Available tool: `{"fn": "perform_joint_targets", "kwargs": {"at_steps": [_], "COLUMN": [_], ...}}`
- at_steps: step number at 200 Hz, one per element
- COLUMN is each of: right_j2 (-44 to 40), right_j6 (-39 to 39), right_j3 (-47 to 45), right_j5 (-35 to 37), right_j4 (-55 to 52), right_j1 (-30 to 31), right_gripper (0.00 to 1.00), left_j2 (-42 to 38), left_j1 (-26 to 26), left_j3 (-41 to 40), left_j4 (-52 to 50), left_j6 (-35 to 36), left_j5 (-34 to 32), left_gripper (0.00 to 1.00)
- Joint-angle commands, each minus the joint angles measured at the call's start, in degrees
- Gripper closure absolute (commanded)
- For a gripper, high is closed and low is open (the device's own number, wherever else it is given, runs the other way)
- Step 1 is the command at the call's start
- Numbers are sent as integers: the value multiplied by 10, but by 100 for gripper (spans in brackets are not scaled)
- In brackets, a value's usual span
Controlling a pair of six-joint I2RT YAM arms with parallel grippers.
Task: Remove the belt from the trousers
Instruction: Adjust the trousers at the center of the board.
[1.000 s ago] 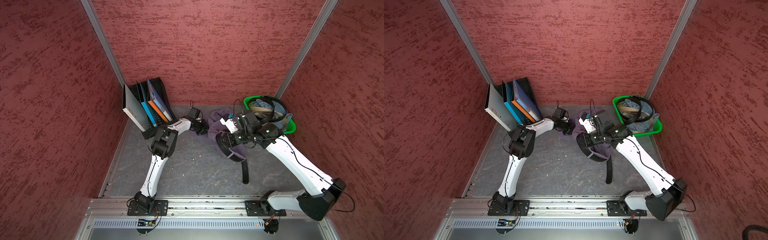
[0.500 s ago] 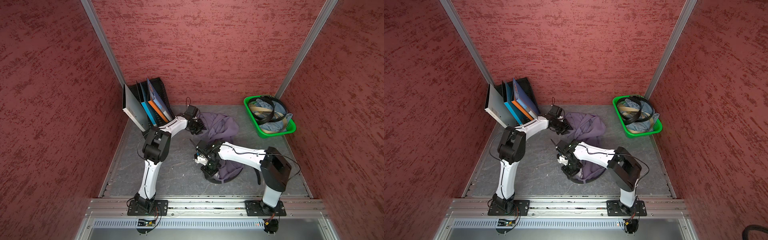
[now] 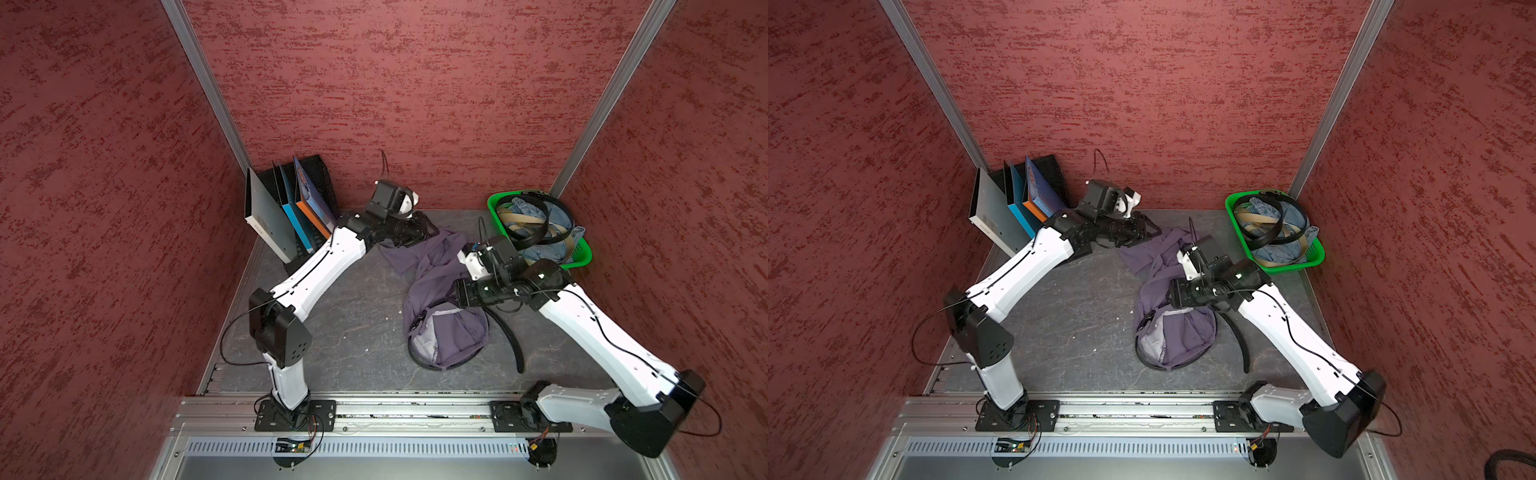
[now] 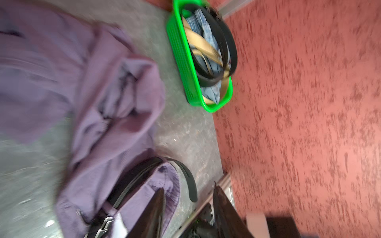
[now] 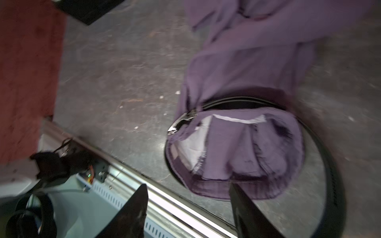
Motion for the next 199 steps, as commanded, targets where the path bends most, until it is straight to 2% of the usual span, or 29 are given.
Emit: {"fn": "perform_joint_targets", "kwargs": {"at_steps": [1, 13, 25, 54, 70, 88, 114, 153, 161, 172, 179, 181, 183, 191, 199], "right_j2": [41, 47, 54, 34, 10, 8, 18, 54, 57, 66, 74, 75, 77, 85, 91], "right_j6": [58, 77, 96, 181, 217, 235, 245, 260, 261, 261, 255, 255, 254, 249, 237], "right_j3": [-51, -78, -105, -170, -202, -231, -266, -305, -316, -328, -335, -336, -337, -340, -341], "right_j5": [82, 78, 89, 184, 200, 199, 202, 211, 208, 203, 196, 195, 194, 191, 188], "right_j4": [-64, -45, -31, -29, -16, 1, 41, 99, 117, 141, 161, 164, 171, 187, 200], "right_j1": [-19, -20, -20, -24, -24, -24, -24, -26, -28, -33, -39, -40, -42, -49, -55], "right_gripper": [37, 38, 38, 38, 38, 38, 38, 41, 47, 59, 74, 75, 82, 94, 100], "left_j2": [132, 207, 259, 316, 345, 338, 300, 305, 306, 306, 302, 301, 299, 288, 276], "left_j1": [-52, -72, -82, -104, -115, -120, -118, -119, -120, -119, -118, -118, -117, -115, -113], "left_j3": [93, 191, 256, 334, 382, 354, 263, 262, 262, 262, 260, 258, 256, 245, 233], "left_j4": [-123, -203, -247, -301, -367, -397, -364, -376, -378, -379, -375, -374, -371, -358, -343], "left_j6": [43, 68, 79, 102, 130, 159, 172, 191, 194, 197, 199, 199, 199, 200, 203], "left_j5": [20, -2, -6, -19, -49, -82, -99, -106, -113, -124, -127, -128, -130, -139, -142], "left_gripper": [62, 63, 64, 67, 67, 68, 68, 66, 66, 66, 66, 66, 66, 66, 65]}}
